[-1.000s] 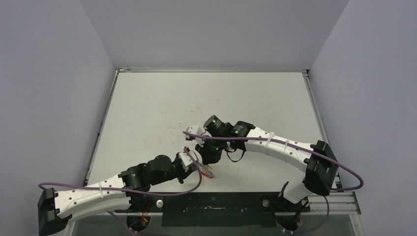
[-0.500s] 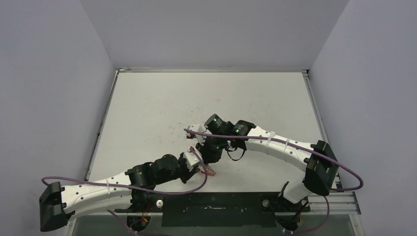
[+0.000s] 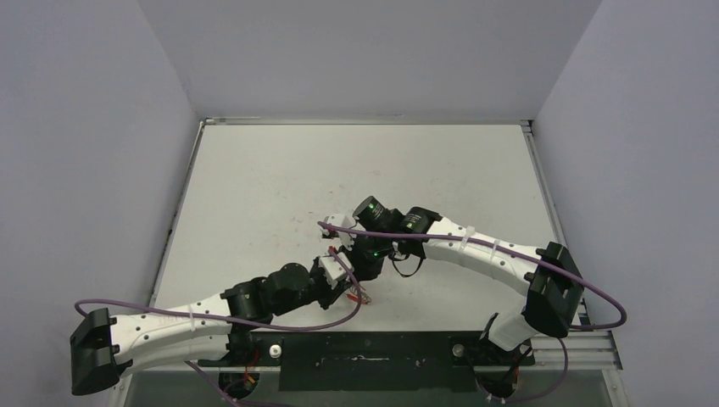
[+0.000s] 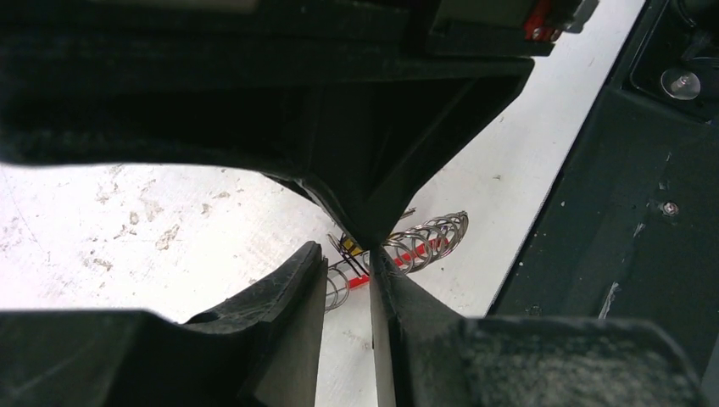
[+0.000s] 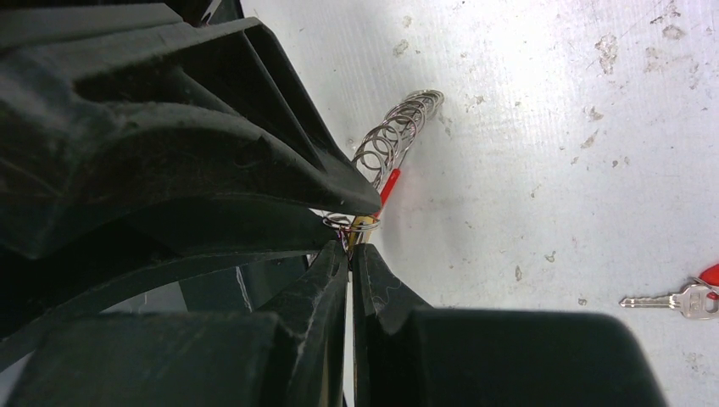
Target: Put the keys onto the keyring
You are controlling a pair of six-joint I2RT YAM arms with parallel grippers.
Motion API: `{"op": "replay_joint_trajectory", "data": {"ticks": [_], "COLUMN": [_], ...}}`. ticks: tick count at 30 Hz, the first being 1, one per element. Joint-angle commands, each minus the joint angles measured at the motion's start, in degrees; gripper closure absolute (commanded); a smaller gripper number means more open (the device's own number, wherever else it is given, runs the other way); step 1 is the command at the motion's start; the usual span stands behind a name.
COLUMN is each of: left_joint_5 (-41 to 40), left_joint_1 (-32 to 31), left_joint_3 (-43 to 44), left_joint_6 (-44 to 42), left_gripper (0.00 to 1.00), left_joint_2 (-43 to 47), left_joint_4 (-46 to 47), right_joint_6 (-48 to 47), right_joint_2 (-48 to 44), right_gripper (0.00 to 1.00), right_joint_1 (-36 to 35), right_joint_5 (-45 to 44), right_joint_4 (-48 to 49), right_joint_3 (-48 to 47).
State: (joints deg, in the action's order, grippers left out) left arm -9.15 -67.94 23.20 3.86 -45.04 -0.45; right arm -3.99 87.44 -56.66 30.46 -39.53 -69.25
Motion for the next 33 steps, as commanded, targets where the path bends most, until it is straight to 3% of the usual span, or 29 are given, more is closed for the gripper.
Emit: {"op": "replay_joint_trajectory", "data": {"ticks": [1,8,33], "left_joint_5": [-1.2,-2.2,-1.2], "left_joint_1": [-0.3,-0.3,-0.3], "left_joint_3": [2.2,2.0,-2.9], "left_joint_6": [0.1,0.9,4.0], "left_gripper": [0.78,1.0,1.0], "left_joint_2": [-0.8,-1.5,5.5], "left_joint_4": [4.5,2.5,1.3], "right_joint_6": [0.1,0.0,0.6], "right_joint_2": [-3.1,-3.2,-0.8], "right_gripper": [1.0,1.0,1.0], "right_joint_1": [0.0,0.0,4.7], "right_joint_5": [1.3,1.2,3.3], "right_joint_4": [2.3,2.0,5.8], "right_joint_3": [-0.5,-0.6,3.8]}}
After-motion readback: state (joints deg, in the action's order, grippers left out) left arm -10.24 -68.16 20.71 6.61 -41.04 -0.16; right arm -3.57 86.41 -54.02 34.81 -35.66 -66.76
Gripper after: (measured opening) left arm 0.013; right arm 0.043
